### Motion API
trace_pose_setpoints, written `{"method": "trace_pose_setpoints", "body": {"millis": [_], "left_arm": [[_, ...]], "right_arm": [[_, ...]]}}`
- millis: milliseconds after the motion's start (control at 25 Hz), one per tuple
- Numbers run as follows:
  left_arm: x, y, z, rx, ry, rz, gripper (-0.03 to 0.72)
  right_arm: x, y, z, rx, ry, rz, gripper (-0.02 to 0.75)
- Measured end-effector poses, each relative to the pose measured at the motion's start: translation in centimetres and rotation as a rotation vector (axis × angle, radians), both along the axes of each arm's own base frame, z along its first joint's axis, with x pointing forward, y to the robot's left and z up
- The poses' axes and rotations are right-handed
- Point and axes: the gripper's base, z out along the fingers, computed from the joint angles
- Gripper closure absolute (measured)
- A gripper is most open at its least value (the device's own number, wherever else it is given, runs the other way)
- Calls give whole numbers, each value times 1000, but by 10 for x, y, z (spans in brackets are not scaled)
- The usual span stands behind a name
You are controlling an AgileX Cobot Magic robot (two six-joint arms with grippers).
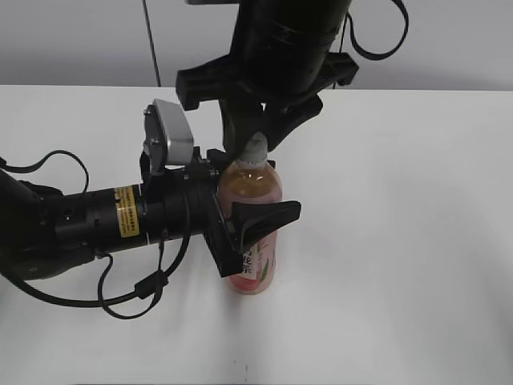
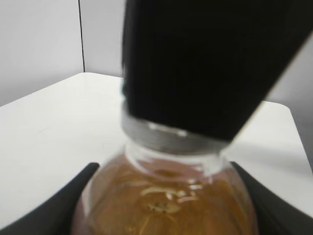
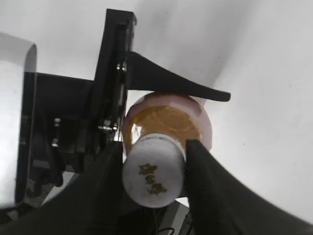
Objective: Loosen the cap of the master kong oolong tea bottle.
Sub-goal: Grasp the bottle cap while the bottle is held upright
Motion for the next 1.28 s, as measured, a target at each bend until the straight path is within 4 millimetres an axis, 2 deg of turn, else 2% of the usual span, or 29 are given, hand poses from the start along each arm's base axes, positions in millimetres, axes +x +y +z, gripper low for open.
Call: {"method": "trace_pose_setpoints", "body": {"millis": [40, 360, 520, 920, 1280], "left_arm": [[0, 0, 0, 0, 0, 0, 232], [0, 0, 0, 0, 0, 0, 232], [0, 0, 0, 0, 0, -1, 232], [0, 0, 0, 2, -3, -4, 232], [0, 0, 0, 2, -4, -3, 232]], "right_arm": [[0, 0, 0, -3, -6, 22, 454], [0, 0, 1, -36, -78, 266, 454], [0, 1, 1, -73, -156, 541, 456], [-1, 1, 1, -180, -391, 1356, 458], [-1, 1, 1, -268, -578, 1992, 458]]}}
